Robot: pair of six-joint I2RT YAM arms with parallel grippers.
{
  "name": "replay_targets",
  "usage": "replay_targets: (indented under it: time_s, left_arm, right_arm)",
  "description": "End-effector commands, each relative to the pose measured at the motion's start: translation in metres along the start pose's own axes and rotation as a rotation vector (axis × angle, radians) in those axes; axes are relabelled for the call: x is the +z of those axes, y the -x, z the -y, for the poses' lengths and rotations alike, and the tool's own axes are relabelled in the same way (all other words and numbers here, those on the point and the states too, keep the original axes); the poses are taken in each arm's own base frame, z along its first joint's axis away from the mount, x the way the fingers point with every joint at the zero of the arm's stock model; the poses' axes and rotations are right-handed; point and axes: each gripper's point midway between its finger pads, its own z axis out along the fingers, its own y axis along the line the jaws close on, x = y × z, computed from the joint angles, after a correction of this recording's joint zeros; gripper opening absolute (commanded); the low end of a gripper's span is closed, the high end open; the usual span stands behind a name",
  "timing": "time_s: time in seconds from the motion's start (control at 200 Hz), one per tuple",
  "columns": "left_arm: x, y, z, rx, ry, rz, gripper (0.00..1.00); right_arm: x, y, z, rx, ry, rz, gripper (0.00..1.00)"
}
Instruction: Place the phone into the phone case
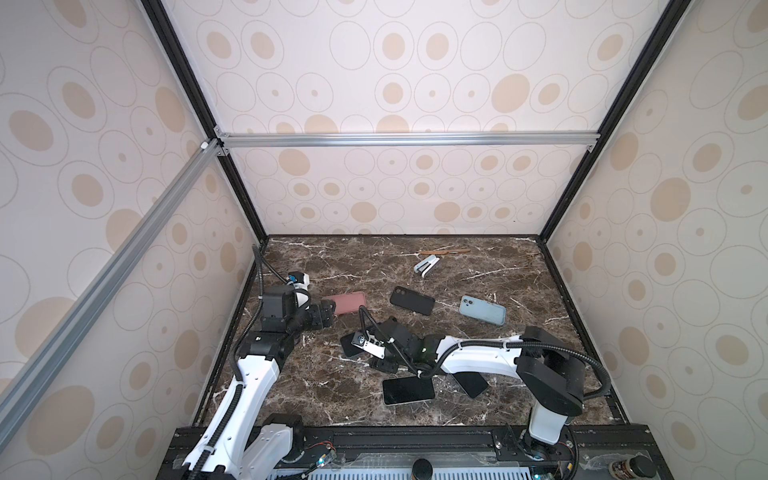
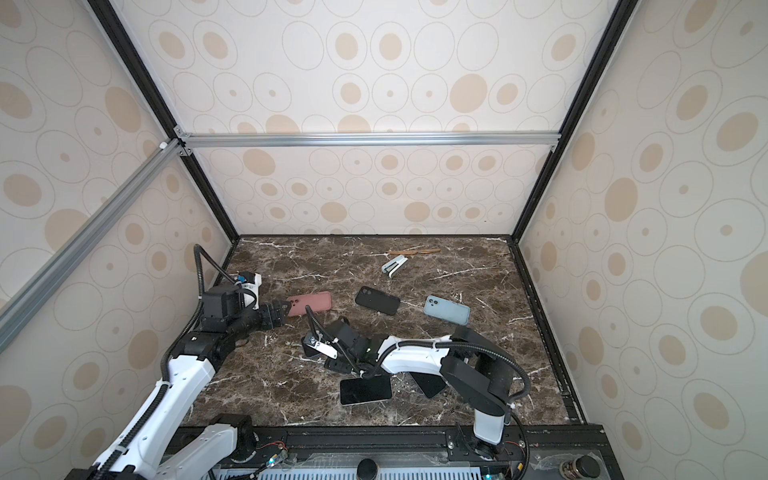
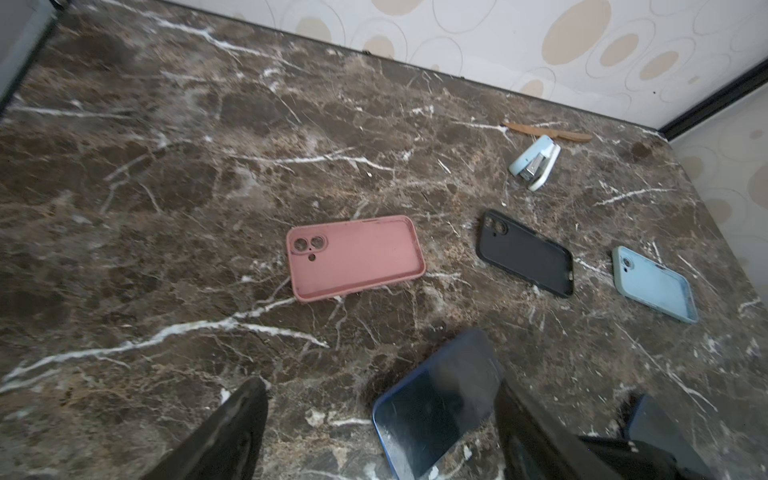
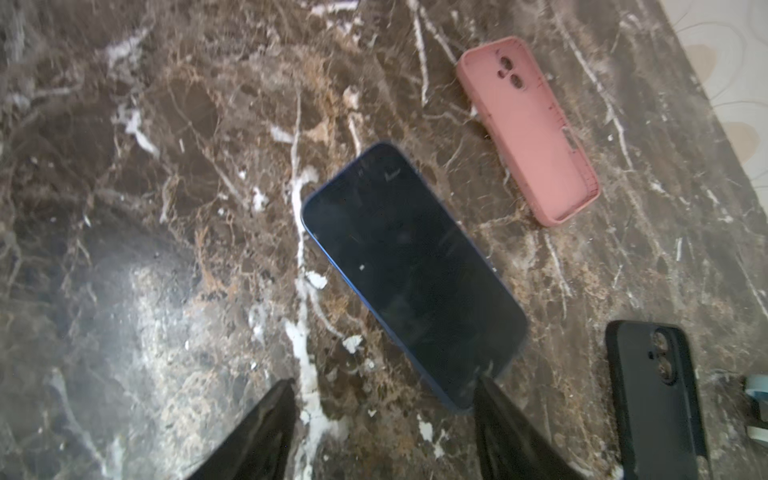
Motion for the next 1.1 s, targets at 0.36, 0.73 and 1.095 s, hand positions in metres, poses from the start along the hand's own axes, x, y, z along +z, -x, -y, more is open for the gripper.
replay_targets:
  time_s: [0.36,0.73,1.095]
  left_arm:
    - [0.005,0.003,-0.001,-0.023,0.001,-0.04,0.86]
    - [0.007,0.002,-0.01,0.042,0.018,0.087,0.86]
    - [0.001,0.003,-0.012,0.065,0.031,0.108,0.86]
  right_arm:
    - [0.002,0.018,0.036,0.216,0.243,0.015,0.78]
    - [0.066,0.012,0.062,0.234,0.335,-0.151,0.87]
    - [0.103,0.01,0.056,0.291,0.404,-0.202,0.87]
